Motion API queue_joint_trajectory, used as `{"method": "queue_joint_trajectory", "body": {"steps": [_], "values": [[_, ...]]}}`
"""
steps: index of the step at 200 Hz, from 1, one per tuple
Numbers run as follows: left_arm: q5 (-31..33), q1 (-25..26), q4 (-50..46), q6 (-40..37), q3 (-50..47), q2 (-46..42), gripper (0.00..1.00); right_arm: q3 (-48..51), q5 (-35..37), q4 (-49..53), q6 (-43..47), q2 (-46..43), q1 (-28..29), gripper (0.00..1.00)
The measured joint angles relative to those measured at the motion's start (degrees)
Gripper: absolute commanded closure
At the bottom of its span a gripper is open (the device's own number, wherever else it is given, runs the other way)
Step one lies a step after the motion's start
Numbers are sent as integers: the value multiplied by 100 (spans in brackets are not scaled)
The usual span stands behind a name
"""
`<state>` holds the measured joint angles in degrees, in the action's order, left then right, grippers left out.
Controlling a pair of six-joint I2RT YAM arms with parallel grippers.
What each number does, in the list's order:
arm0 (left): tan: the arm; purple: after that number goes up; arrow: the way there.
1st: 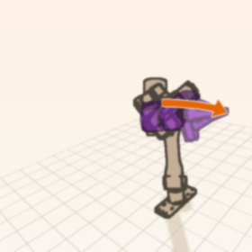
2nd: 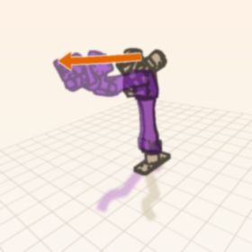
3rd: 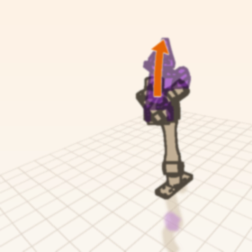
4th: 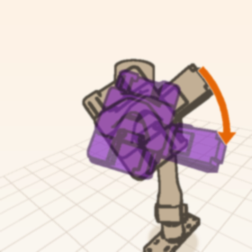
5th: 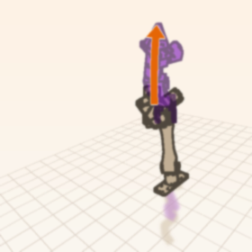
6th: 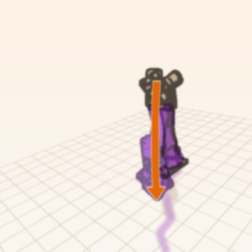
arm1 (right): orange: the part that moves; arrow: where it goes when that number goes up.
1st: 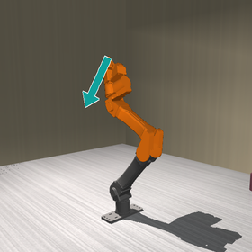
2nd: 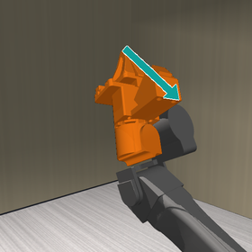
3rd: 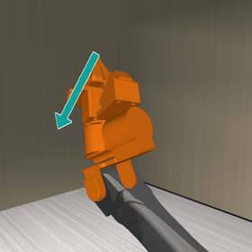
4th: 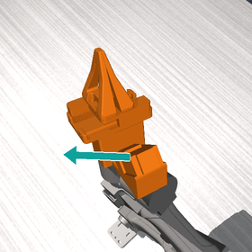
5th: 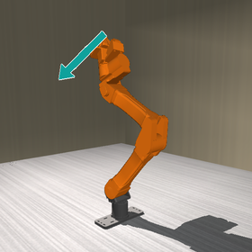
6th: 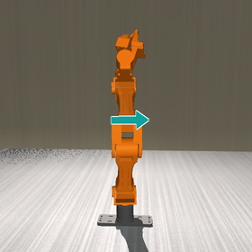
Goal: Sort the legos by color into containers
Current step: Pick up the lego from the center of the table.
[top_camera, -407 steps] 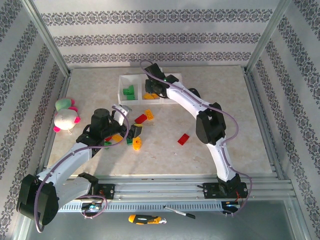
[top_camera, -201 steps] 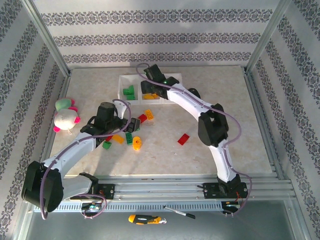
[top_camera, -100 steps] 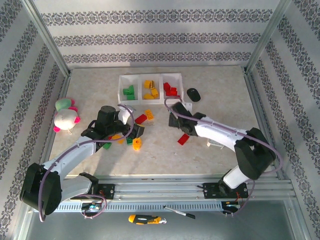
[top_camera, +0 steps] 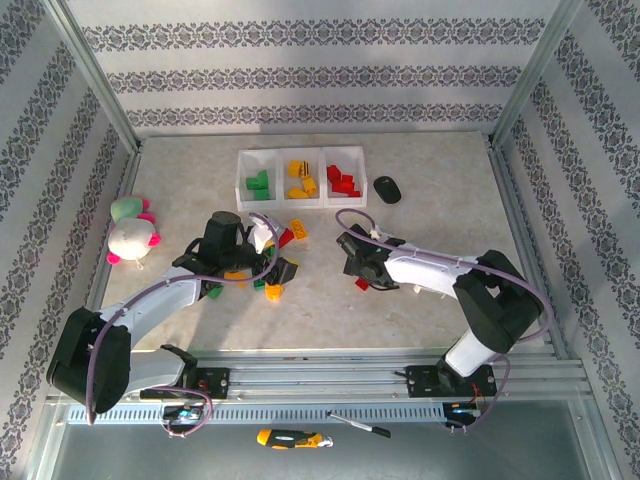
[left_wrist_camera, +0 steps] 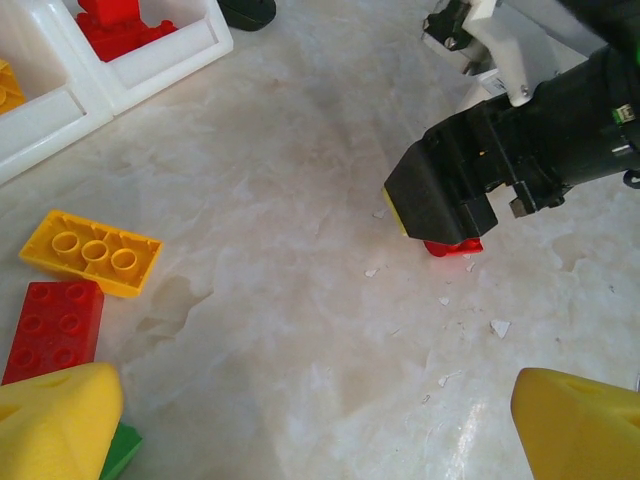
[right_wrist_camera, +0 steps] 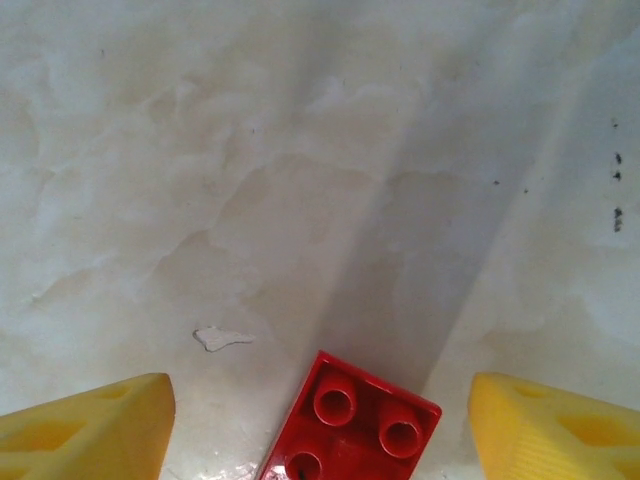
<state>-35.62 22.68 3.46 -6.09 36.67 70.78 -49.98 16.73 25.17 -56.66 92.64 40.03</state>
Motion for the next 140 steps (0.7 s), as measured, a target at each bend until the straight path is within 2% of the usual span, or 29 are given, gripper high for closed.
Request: {"method": "queue_joint_trajectory", "body": {"steps": [109, 140], "values": [[0, 22, 2, -105, 0, -44, 1, -267, -262, 275, -201, 391, -15, 69], [0, 22, 7, -105, 0, -44, 1, -391, -245, 393, -166, 389, -17, 76]]}}
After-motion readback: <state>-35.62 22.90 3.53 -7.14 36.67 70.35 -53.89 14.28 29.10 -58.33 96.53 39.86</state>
